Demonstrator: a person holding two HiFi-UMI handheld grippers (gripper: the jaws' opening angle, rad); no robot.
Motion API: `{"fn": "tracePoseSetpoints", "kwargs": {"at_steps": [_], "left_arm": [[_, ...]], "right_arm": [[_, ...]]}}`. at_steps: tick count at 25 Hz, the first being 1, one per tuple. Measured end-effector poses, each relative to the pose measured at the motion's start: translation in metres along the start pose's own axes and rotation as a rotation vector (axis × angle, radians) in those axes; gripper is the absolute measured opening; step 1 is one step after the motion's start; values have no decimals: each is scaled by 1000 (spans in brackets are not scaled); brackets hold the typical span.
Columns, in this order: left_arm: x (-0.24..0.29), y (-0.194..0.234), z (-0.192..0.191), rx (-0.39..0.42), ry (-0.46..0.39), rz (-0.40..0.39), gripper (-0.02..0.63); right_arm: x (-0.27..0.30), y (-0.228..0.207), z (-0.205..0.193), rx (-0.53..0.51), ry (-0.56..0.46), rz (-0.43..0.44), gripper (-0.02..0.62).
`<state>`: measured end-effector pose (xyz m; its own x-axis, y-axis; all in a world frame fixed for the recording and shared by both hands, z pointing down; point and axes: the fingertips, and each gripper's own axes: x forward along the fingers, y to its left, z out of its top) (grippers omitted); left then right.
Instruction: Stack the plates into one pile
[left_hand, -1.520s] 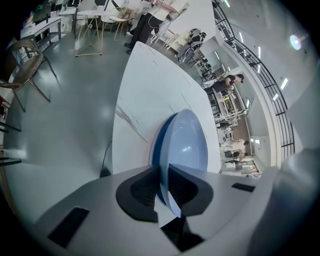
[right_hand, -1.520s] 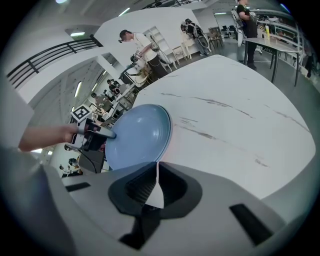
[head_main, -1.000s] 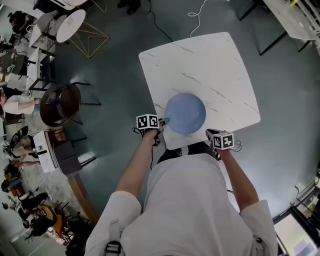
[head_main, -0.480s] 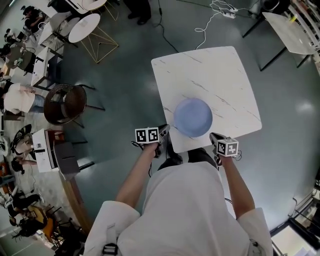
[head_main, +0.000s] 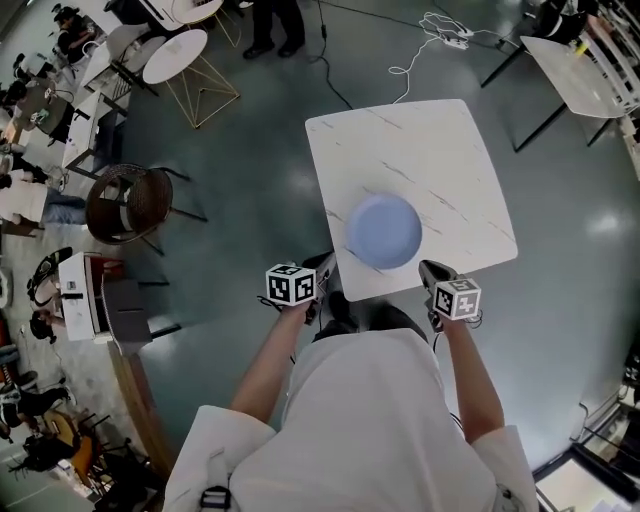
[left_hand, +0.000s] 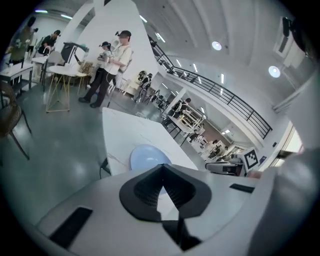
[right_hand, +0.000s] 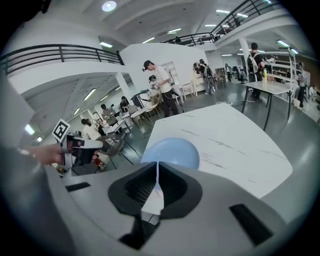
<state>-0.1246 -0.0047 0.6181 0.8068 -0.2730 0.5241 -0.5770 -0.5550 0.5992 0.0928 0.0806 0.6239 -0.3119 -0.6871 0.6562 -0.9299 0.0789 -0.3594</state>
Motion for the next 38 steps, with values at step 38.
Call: {"fn": "tracePoseSetpoints", "kwargs": {"at_steps": [38], "left_arm": [[-113, -161, -69, 259, -317, 225, 12]], "right_arm": [[-182, 8, -1, -301, -291, 150, 29]]}}
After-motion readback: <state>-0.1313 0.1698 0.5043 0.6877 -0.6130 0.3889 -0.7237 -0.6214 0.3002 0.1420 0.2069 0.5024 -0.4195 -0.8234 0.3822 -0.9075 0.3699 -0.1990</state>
